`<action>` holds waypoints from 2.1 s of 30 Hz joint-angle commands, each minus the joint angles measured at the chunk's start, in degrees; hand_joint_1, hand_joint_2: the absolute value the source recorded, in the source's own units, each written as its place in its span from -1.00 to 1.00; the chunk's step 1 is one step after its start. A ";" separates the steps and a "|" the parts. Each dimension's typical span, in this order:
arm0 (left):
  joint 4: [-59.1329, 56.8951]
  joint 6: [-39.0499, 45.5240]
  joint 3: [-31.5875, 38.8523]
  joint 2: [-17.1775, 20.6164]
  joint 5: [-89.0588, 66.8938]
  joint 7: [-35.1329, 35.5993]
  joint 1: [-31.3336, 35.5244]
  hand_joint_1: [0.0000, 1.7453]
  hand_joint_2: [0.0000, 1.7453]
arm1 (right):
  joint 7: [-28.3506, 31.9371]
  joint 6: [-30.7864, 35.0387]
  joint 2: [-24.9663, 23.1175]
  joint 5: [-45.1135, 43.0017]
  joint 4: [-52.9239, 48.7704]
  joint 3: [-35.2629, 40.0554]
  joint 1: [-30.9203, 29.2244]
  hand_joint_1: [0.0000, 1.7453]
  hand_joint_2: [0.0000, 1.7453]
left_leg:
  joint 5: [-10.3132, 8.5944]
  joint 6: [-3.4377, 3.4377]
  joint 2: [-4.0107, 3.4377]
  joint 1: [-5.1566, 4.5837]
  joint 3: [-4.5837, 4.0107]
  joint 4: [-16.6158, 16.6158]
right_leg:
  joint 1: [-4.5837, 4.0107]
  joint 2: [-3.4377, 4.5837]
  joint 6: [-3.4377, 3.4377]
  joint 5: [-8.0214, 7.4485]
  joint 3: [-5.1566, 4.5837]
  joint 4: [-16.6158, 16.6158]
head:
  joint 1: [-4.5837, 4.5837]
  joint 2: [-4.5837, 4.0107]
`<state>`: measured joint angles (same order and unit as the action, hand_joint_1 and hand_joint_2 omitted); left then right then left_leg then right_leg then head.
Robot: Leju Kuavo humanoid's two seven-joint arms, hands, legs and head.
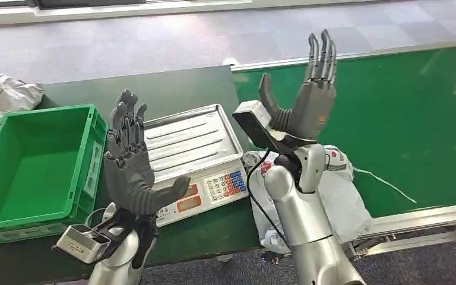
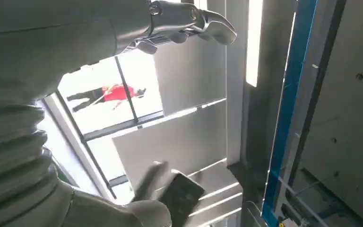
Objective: Moved the parcel from conveyor to table for the left to box.
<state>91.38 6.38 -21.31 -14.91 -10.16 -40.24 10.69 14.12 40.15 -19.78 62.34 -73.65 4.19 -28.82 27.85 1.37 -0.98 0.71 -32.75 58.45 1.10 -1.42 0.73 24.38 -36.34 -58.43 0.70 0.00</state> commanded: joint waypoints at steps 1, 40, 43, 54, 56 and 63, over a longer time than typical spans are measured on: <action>-0.01 1.46 1.60 0.52 -1.17 0.24 -1.17 -1.00 1.00 | -19.11 -0.15 -0.01 25.94 -12.27 -10.50 6.29 -1.00 1.00 | -0.01 -0.07 0.19 0.03 0.16 -0.14 | -0.03 -0.03 -0.06 0.02 0.22 0.16 | -0.02 0.00; 2.65 1.18 4.35 1.78 -2.17 0.24 -1.04 -1.00 1.00 | 5.77 -37.26 10.17 12.03 54.49 -20.62 -1.95 -1.00 1.00 | 0.08 -0.08 -0.13 -0.01 0.22 -0.10 | 0.03 0.23 -0.04 0.03 0.16 0.09 | 0.00 0.00; 2.38 1.36 4.24 1.82 -2.09 0.24 -0.78 -1.00 1.00 | 2.89 -36.47 10.31 12.34 54.83 -19.48 -2.41 -1.00 1.00 | 0.09 -0.09 -0.12 0.01 0.23 -0.09 | 0.00 0.24 -0.02 0.02 0.18 0.10 | 0.00 0.00; 2.74 0.78 4.75 1.18 -2.51 0.24 -1.22 -1.00 1.00 | 0.58 -35.85 10.89 12.27 55.15 -18.58 -2.69 1.00 1.00 | 0.08 -0.10 -0.13 0.01 0.25 -0.11 | 0.01 0.25 -0.06 0.00 0.22 0.11 | 0.00 0.00; 2.70 0.57 4.88 1.12 -2.54 0.24 -1.32 -1.00 1.00 | 0.50 -36.02 10.99 12.48 55.21 -18.03 -3.07 1.00 1.00 | 0.07 -0.11 -0.13 0.02 0.27 -0.14 | 0.00 0.27 -0.07 -0.02 0.24 0.14 | 0.00 0.00; 1.85 0.43 5.56 1.16 -2.80 0.24 -0.46 -1.00 1.00 | 0.36 -34.50 10.64 11.84 54.65 -16.53 -3.57 1.00 1.00 | 0.06 -0.11 -0.11 0.02 0.27 -0.13 | 0.00 0.25 -0.06 -0.03 0.24 0.15 | 0.00 0.00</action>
<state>96.56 7.06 -16.17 -15.34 -12.96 -40.19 8.10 15.12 4.83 -9.68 74.47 -22.71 -14.82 -30.12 27.95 1.32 -1.18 0.71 -32.60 58.43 1.12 -1.27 0.74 24.39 -36.23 -58.41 0.70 0.00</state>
